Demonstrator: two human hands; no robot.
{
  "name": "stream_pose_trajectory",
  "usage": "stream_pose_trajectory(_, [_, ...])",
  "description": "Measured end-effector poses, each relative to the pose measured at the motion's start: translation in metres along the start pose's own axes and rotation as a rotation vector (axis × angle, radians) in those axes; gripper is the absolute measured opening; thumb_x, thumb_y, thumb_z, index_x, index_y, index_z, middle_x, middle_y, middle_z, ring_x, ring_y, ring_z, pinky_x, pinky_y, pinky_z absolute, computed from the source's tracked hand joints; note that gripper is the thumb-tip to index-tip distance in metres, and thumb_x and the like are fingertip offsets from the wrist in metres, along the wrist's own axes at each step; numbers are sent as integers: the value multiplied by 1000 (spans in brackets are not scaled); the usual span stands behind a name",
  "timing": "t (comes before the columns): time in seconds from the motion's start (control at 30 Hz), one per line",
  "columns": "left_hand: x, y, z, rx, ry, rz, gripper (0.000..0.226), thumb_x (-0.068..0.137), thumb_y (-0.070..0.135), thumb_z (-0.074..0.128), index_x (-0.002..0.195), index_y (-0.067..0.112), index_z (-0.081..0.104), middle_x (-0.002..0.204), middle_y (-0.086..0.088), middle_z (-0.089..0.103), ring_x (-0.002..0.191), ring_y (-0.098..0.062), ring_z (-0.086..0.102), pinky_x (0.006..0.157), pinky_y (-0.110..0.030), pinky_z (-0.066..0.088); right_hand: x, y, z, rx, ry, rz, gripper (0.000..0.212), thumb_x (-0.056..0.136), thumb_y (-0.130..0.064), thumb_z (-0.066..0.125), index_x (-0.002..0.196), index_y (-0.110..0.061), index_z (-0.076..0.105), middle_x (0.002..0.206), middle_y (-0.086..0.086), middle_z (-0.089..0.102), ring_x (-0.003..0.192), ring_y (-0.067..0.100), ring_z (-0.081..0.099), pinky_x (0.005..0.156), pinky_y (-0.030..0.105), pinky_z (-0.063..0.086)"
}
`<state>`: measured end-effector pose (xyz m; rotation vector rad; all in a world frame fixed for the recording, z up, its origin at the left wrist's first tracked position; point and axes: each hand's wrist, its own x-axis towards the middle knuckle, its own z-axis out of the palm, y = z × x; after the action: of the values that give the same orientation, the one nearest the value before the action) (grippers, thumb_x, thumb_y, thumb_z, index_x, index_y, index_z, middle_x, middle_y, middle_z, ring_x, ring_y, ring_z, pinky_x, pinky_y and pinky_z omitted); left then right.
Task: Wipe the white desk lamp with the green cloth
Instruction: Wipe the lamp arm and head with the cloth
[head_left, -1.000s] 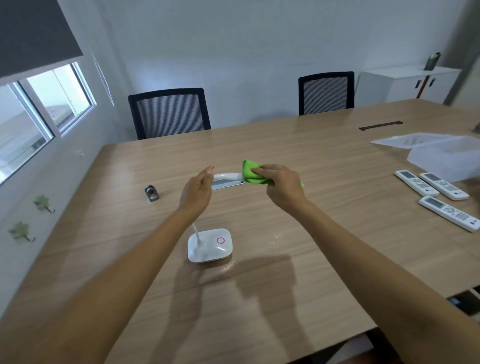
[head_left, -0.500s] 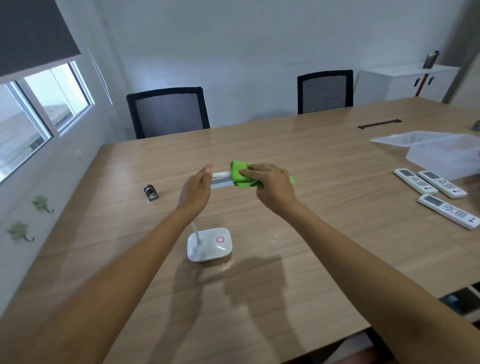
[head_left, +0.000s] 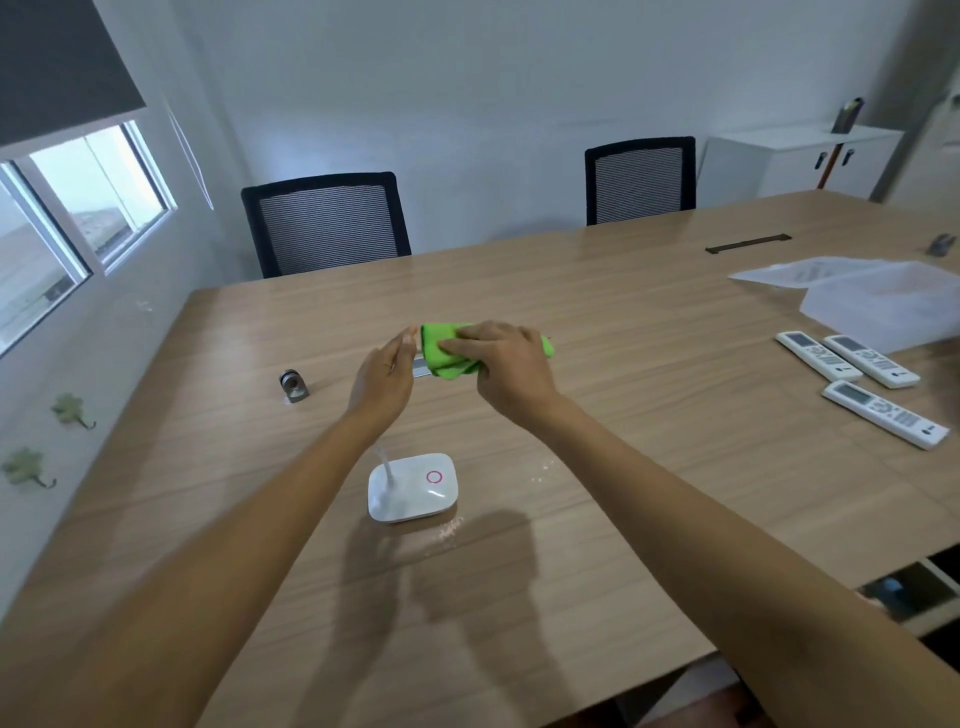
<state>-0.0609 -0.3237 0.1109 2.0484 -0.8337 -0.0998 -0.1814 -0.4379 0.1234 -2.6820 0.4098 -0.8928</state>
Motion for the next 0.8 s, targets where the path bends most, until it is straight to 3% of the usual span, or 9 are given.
stream_pose_trajectory(0.13, [2,-2,0,10,-23,-5,45,100,38,25,141,27,42,146,-4,47,134,-24,42,104,-33,33,-18,41,-8,-18,59,160,59,63,-6,40,112,-25,68,120,6,69,113,28,61,91,42,44])
stream_pose_trajectory(0.27, [1,-1,4,3,-14,0,46,100,39,25,140,27,42,145,-3,48,135,-23,41,101,-30,32,-17,52,-26,-52,88,375,60,69,1,46,117,-28,64,128,1,63,120,26,55,92,39,40])
stream_pose_trajectory(0.4, [2,-2,3,-7,-25,-2,46,99,39,26,140,28,42,145,-2,48,135,-23,41,108,-36,32,-1,12,-22,34,203,200,54,66,-6,46,112,-25,68,119,7,69,110,30,62,90,42,46])
stream_pose_trajectory(0.5, [2,-1,1,11,-24,-4,45,100,38,25,140,28,42,146,-3,47,135,-25,40,109,-39,32,0,-1,-4,30,42,89,52,74,-2,48,116,-27,65,127,5,64,120,27,55,97,44,38])
stream_pose_trajectory(0.6, [2,-2,1,7,-42,-15,45,100,38,25,141,29,41,146,-3,47,136,-24,39,107,-36,31,-8,21,-2,-10,-34,171,57,76,2,49,122,-29,60,134,3,59,126,24,49,99,42,35])
stream_pose_trajectory(0.73, [0,1,2,-18,-26,-22,45,99,39,25,140,29,42,146,1,47,136,-21,39,108,-34,30,-13,52,-21,-64,-6,388,60,71,2,48,120,-31,62,133,-1,59,123,25,52,96,39,37])
stream_pose_trajectory(0.8, [-1,1,1,-22,-20,-19,45,99,38,25,140,28,42,146,1,47,135,-21,39,108,-34,30,-5,42,-26,-55,54,380,55,71,-6,47,117,-31,64,131,-1,61,121,26,53,96,40,38])
